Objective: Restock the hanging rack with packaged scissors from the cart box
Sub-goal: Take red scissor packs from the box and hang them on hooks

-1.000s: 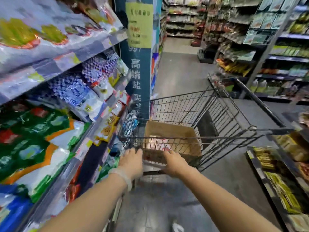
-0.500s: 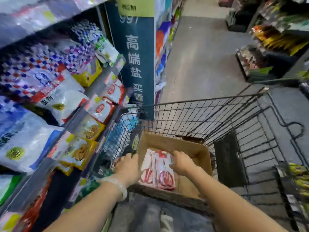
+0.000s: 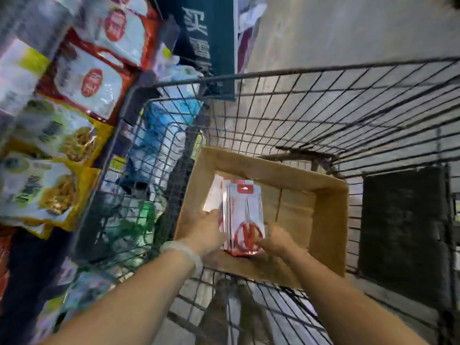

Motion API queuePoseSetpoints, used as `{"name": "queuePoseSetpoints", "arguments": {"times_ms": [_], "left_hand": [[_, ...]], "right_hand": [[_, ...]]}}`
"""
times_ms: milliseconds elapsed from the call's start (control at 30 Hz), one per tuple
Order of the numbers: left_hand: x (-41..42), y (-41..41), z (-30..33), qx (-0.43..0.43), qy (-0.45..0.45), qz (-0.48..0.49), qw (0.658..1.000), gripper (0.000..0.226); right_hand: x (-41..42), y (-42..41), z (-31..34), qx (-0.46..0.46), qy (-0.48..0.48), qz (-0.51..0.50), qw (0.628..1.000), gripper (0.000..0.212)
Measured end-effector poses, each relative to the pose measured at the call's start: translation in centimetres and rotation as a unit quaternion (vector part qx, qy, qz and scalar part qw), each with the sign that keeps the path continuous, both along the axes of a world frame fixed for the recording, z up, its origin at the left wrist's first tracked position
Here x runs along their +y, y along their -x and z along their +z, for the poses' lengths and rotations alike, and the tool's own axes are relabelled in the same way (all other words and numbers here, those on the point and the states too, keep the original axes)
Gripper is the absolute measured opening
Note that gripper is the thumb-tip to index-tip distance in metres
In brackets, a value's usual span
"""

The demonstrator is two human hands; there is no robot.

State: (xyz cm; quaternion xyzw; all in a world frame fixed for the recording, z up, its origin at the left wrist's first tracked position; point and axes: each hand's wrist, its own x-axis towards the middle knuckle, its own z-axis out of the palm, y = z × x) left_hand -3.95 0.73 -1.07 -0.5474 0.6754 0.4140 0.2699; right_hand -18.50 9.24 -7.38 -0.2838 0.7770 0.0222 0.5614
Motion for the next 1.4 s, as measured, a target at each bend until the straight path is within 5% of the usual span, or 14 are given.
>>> {"name": "queuePoseSetpoints", "arguments": {"times_ms": [200, 433, 600, 733, 833, 1000, 1133, 1400], "left_hand": [[0.2, -0.3, -2.6, 0.050, -0.091, 0.091, 0.990, 0.054], [-0.3, -0.5, -2.9, 0.024, -0.127, 0.131, 0.983, 0.050], [-0.9, 0.4, -1.6, 0.033, -0.128, 0.158, 0.979, 0.046], [-1.1, 1.1, -1.2, 0.072, -0.118, 0.289, 0.947, 0.050], [-1.3, 1.3, -1.4, 0.090, -0.086, 0.352, 0.928, 0.044], [-1.6, -0.3, -2.3, 0.066, 0.017, 0.344, 0.937, 0.037], [-1.4, -1.9, -2.6, 0.094, 0.048, 0.364, 0.925, 0.034], [-1.3, -2.5, -2.6, 0.098, 0.040, 0.390, 0.915, 0.036]], "right_hand": [[-1.2, -0.7, -4.9, -0.058, -0.013, -0.182, 0.982, 0.080], [-1.2, -1.5, -5.3, -0.012, -0.023, -0.276, 0.961, 0.050], [-1.3, 0.2, -0.9, -0.215, 0.019, -0.379, 0.900, 0.025], [-1.1, -0.5, 0.3, -0.327, 0.058, -0.382, 0.862, 0.020], [-1.4, -1.3, -1.2, -0.288, 0.071, -0.400, 0.867, 0.013], [-0.7, -1.4, -4.9, -0.034, 0.054, -0.351, 0.934, 0.032], [-0.1, -0.9, -6.7, -0.047, -0.004, -0.305, 0.951, 0.055], [0.5, -2.1, -12.4, -0.038, -0.039, -0.356, 0.933, 0.048]]}}
